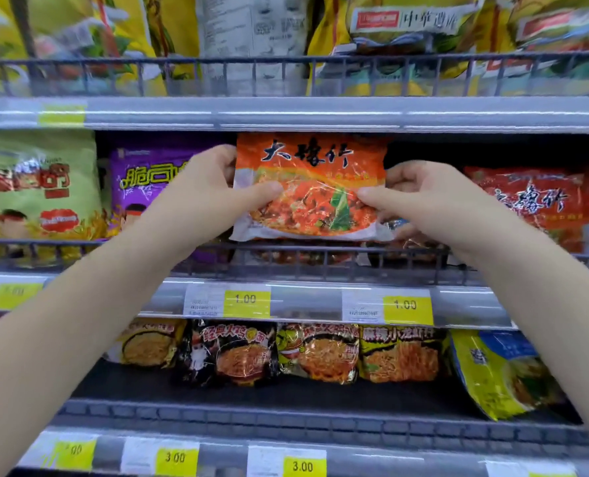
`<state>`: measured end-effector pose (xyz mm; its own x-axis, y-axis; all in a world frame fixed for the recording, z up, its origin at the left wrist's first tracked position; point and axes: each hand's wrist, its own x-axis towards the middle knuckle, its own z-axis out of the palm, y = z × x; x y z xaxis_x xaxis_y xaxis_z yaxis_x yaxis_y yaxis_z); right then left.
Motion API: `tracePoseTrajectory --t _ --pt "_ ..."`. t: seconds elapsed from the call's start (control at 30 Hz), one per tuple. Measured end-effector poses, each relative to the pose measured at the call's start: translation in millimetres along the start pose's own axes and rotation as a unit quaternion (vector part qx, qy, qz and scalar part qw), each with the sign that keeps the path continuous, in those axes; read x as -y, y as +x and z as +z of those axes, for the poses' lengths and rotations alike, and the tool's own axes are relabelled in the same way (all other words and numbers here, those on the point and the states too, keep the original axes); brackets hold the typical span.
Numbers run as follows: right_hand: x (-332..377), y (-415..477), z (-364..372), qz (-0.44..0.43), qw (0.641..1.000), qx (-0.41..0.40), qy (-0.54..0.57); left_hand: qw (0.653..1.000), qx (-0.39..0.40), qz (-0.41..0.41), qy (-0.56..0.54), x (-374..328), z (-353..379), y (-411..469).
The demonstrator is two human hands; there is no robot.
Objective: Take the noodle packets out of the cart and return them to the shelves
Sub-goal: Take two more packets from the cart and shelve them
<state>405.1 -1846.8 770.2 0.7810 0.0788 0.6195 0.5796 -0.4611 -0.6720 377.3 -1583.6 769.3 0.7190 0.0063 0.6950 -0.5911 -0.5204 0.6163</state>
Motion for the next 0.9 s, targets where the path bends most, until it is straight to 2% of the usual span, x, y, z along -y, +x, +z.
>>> tracePoseTrajectory --t 0.13,0.5,0.7,0.83,0.9 --pt "-12 9 8 0.003 1.0 0.021 -0.001 0.999 -0.013 -0.001 0.053 7 1 -1" --pt "-8 -2 7 0.003 0.993 0.042 -0.112 0.972 -0.035 0.014 0.234 14 8 -6" --pt "-4 -3 10 -0.005 0.985 0.056 -0.162 0.937 -0.073 0.042 0.34 6 12 -14" --pt "-5 -1 13 -0.005 0.982 0.052 -0.182 0.893 -0.105 0.067 0.433 2 15 -19" --pt "-6 0 15 -0.008 0.98 0.04 -0.196 0.884 -0.111 0.075 0.448 2 13 -17"
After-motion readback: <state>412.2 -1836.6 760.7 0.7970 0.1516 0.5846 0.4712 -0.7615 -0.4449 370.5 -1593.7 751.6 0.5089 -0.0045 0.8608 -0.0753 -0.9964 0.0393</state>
